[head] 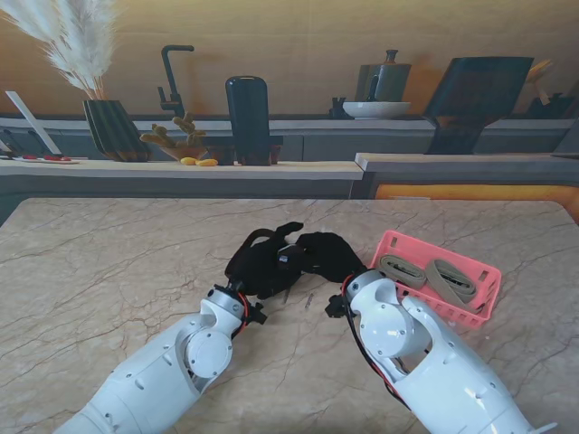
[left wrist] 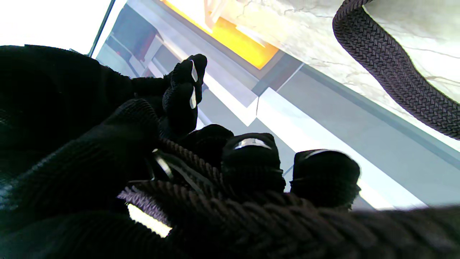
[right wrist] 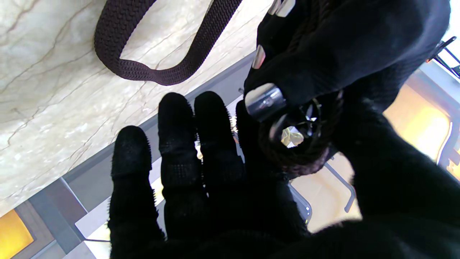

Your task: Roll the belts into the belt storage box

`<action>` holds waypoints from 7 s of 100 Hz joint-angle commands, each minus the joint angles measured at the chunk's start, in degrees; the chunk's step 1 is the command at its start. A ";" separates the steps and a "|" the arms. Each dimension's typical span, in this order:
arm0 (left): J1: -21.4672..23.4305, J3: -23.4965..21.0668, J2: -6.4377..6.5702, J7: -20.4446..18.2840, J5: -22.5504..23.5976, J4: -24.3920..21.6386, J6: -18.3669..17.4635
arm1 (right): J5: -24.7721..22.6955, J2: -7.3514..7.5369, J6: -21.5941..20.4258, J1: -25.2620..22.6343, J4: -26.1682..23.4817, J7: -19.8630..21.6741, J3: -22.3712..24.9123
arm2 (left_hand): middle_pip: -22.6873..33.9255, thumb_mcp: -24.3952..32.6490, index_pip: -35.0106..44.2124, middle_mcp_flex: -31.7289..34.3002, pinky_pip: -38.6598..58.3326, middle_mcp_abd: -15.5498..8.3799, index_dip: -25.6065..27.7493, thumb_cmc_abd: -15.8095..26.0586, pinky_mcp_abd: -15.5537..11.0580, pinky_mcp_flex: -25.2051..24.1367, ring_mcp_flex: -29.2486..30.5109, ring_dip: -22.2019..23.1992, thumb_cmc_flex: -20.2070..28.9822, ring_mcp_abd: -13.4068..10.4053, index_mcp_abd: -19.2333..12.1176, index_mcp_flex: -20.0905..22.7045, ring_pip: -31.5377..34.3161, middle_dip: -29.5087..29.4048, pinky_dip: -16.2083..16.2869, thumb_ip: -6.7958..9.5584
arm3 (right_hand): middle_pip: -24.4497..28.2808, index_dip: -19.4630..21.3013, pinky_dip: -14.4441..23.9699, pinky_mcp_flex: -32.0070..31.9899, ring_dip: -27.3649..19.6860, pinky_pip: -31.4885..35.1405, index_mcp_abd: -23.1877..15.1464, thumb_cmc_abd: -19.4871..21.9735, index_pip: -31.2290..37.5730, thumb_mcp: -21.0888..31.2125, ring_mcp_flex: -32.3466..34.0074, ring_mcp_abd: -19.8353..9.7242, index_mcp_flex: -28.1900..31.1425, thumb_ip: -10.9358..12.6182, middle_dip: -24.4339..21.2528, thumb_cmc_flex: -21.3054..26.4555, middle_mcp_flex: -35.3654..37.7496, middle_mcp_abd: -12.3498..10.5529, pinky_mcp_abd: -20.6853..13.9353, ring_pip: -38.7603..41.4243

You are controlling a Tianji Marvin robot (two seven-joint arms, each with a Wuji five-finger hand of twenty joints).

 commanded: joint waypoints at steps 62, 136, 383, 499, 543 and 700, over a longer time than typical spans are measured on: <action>0.50 -0.89 -0.08 -1.49 -1.11 -1.41 0.30 | 14.91 -0.83 7.89 -2.43 -4.74 5.84 3.12 | -22.67 -2.79 -0.21 -14.37 -15.39 3.45 0.12 1.10 3.49 -20.93 -13.54 4.81 -3.45 6.36 -3.39 -1.85 -18.14 -7.99 2.66 -1.35 | 7.85 -4.41 0.73 5.39 4.67 8.22 -6.40 -3.56 16.70 11.30 8.04 0.26 4.49 -3.22 3.55 18.55 6.20 4.36 -4.01 10.90; 1.08 -1.94 1.05 -5.36 -1.67 -3.11 1.21 | 27.82 -1.35 14.99 -5.74 -9.52 8.24 10.23 | -33.75 -8.07 9.11 -12.47 -26.84 5.85 7.42 10.48 2.51 -29.45 -22.88 -4.21 6.96 8.98 -7.18 12.64 -38.42 -21.65 8.75 -0.97 | 9.19 -0.50 -0.18 8.69 6.53 9.09 -7.49 -2.36 16.62 11.14 8.54 -0.64 3.06 -3.48 6.92 18.51 4.60 3.54 -4.83 11.39; 1.87 -1.07 -1.69 -0.51 -5.64 -0.71 -5.25 | 54.96 -2.65 19.97 -1.35 -1.04 20.10 9.35 | -50.73 -4.83 -29.13 -45.39 -60.26 5.03 -1.98 6.93 -10.45 -49.63 -55.95 -23.49 -22.29 4.49 -17.64 -3.58 -65.21 -36.66 -8.39 -6.28 | 5.89 -5.05 6.98 34.67 9.32 45.14 -11.11 -5.73 16.17 12.02 29.65 -17.34 5.31 -3.50 1.04 17.73 7.36 3.51 -18.01 49.84; 2.13 -1.69 -0.71 -3.30 -5.50 -1.62 -6.74 | 62.73 -4.28 25.57 2.85 6.05 23.38 8.34 | -49.97 1.52 -21.79 -41.25 -58.74 4.82 -0.55 7.43 -6.60 -47.51 -52.13 -22.22 -27.13 5.27 -17.16 -3.07 -65.87 -34.89 -7.63 -7.69 | 11.60 -4.45 6.17 33.58 9.25 47.31 -9.95 -4.20 15.78 10.88 29.59 -16.60 4.52 -3.33 3.91 18.05 6.63 6.44 -17.52 50.52; 4.05 -2.20 -2.91 0.00 -11.14 -3.68 -3.93 | 56.76 -5.58 29.43 4.83 7.55 16.98 4.60 | -42.70 -45.58 12.62 -25.88 -48.71 1.42 9.49 39.56 -3.72 -45.03 -44.84 -20.25 26.55 4.03 -15.15 8.06 -57.86 -32.74 -3.15 -2.69 | 6.62 -5.16 6.77 15.66 3.85 32.37 -9.07 -3.21 11.89 3.43 18.16 -5.47 -1.88 -3.41 1.85 12.55 -1.98 5.60 -10.46 33.51; -3.60 4.40 3.32 -3.44 12.82 -2.00 16.39 | -3.71 -1.08 7.88 3.04 0.38 -1.11 -3.83 | 6.09 -4.61 5.42 12.67 -9.64 3.05 3.27 12.60 8.64 -22.36 -5.28 2.51 12.85 12.16 -0.09 18.80 -4.14 -1.78 11.96 0.27 | 5.85 14.73 1.04 16.88 -2.53 19.55 4.60 1.75 -6.84 -5.76 22.13 4.70 10.80 3.90 -3.75 -19.89 10.04 7.99 3.58 4.03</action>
